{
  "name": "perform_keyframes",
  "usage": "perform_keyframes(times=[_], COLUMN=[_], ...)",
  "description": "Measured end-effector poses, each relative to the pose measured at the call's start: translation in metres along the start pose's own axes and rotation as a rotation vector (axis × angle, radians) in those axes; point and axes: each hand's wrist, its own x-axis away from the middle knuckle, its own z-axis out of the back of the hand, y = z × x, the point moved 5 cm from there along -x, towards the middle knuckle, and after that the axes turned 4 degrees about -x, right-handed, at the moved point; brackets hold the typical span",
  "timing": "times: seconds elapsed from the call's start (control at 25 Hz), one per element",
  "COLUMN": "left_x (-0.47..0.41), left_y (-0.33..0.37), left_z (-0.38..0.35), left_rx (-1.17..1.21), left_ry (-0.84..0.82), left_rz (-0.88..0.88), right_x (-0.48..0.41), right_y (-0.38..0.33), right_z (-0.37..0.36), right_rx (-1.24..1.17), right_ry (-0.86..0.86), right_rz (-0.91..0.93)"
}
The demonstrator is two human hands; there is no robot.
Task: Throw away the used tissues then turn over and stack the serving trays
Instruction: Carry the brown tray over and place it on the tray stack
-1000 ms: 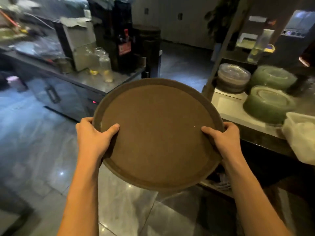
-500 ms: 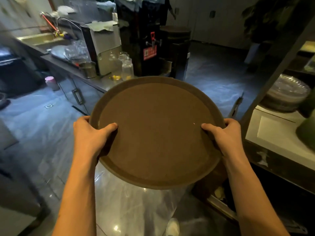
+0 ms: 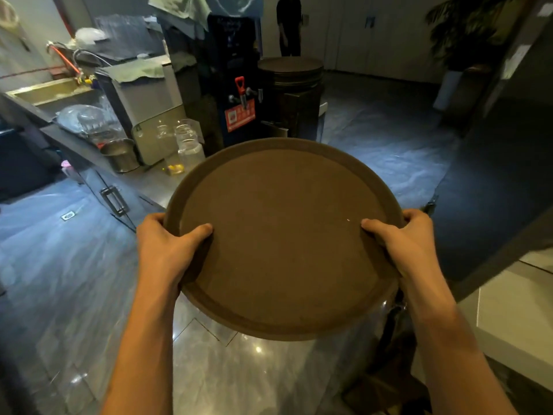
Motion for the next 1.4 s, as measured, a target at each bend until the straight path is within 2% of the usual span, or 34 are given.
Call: perform_keyframes(times=[0.36,0.76,1.12,1.4], left_x=[-0.19,-0.384,-0.513,-0.609], left_y=[0.037,0.094,0.161,0.205], left_z=[-0.118,-0.274,-0.464,-0.553], left_rx=[0.062,0.273,0.373,0.375], left_ry=[-0.108,-0.199,-0.097,0.061], left_rz=[-0.077,0.01,0.056,0.089], right_x=[-0.161,-0.375,-0.675,-0.863], right_y=[-0.02,-0.085,-0.118,-0.143], right_z=[-0.076,-0.145,-0.188,-0.255], right_rx=[-0.009,0.038,0.074,0.122], right_ry=[0.136,0.235,0.052,-0.075], right_rz=[-0.075,-0.054,-0.027,-0.026])
